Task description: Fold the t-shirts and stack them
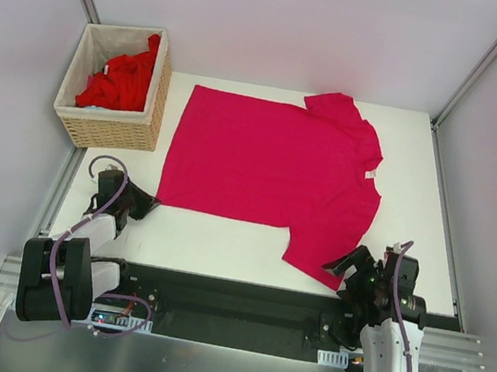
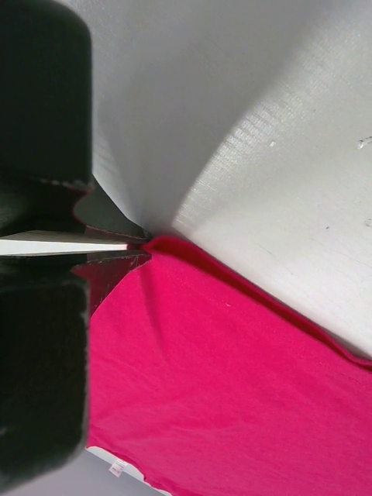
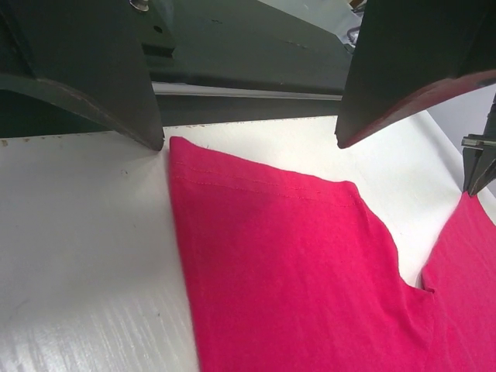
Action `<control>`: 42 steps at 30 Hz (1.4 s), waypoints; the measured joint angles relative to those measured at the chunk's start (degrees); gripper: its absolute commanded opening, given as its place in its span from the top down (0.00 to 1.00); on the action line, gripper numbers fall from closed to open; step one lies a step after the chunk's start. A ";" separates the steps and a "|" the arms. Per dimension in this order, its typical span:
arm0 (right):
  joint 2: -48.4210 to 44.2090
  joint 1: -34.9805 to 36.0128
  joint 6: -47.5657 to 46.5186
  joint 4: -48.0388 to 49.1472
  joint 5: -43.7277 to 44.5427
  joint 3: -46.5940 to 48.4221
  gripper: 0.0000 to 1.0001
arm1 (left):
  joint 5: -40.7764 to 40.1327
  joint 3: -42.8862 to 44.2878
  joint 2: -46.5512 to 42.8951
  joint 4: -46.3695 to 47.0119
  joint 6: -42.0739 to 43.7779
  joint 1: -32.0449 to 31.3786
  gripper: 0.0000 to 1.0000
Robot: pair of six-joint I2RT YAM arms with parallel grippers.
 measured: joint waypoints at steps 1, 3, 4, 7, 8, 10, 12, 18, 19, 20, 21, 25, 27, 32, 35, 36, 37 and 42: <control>0.00 0.00 0.04 0.00 0.00 0.00 0.04 | 0.00 0.00 0.00 0.00 -0.02 0.00 1.00; 0.00 0.00 0.07 0.00 0.00 0.00 0.12 | 0.02 0.00 0.00 0.00 -0.02 0.00 1.00; 0.00 0.00 0.09 -0.04 0.09 0.00 0.18 | 0.02 0.00 0.00 0.00 -0.02 0.00 1.00; 0.00 -0.11 0.26 -0.15 0.79 -0.24 0.32 | 0.00 0.00 0.00 -0.02 -0.02 0.00 1.00; 0.00 -0.11 0.52 -0.26 1.01 -0.42 0.35 | 0.00 0.00 0.00 -0.02 -0.02 0.00 1.00; 0.00 -0.11 0.61 -0.11 1.14 -0.59 0.44 | 0.00 0.00 0.00 -0.02 -0.02 0.00 1.00; 0.00 -0.11 0.87 -0.04 1.36 -0.61 0.54 | 0.00 0.00 0.00 -0.04 -0.02 0.00 1.00; 0.11 -0.33 1.40 0.83 1.95 -1.25 0.68 | -0.02 0.00 -0.02 -0.15 -0.02 0.00 1.00; 0.20 -0.39 1.40 0.83 1.97 -1.25 0.70 | 0.00 0.00 -0.02 -0.17 -0.02 0.00 1.00; 0.33 -0.46 1.40 0.85 1.97 -1.25 0.73 | 0.00 0.00 -0.02 -0.17 -0.02 0.00 1.00; 0.46 -0.48 1.38 0.85 1.99 -1.25 0.75 | 0.00 0.00 -0.02 -0.17 -0.02 0.00 1.00; 0.74 -0.59 1.40 0.87 2.03 -1.27 0.73 | -0.02 0.00 -0.02 -0.20 -0.02 0.13 1.00; 0.96 -0.63 1.49 0.85 2.01 -1.27 0.63 | -0.02 0.00 -0.02 -0.24 -0.04 0.37 1.00; 2.34 -0.72 1.40 0.87 1.95 -1.27 0.41 | -0.02 0.00 -0.02 -0.26 -0.04 0.37 1.00; 3.26 -0.74 1.22 1.18 1.49 -1.25 0.42 | -0.02 0.00 -0.11 -0.35 -0.04 0.50 1.00; 3.67 -0.76 1.22 1.36 1.25 -1.25 0.43 | 0.00 0.00 -0.13 -0.50 -0.04 0.70 1.00; 4.11 -0.76 1.20 1.53 1.01 -1.25 0.47 | 0.00 0.02 -0.15 -0.57 -0.09 0.74 1.00; 6.08 -0.79 0.79 1.62 1.11 -1.25 0.69 | -0.04 0.00 -0.35 -0.68 -0.07 0.74 1.00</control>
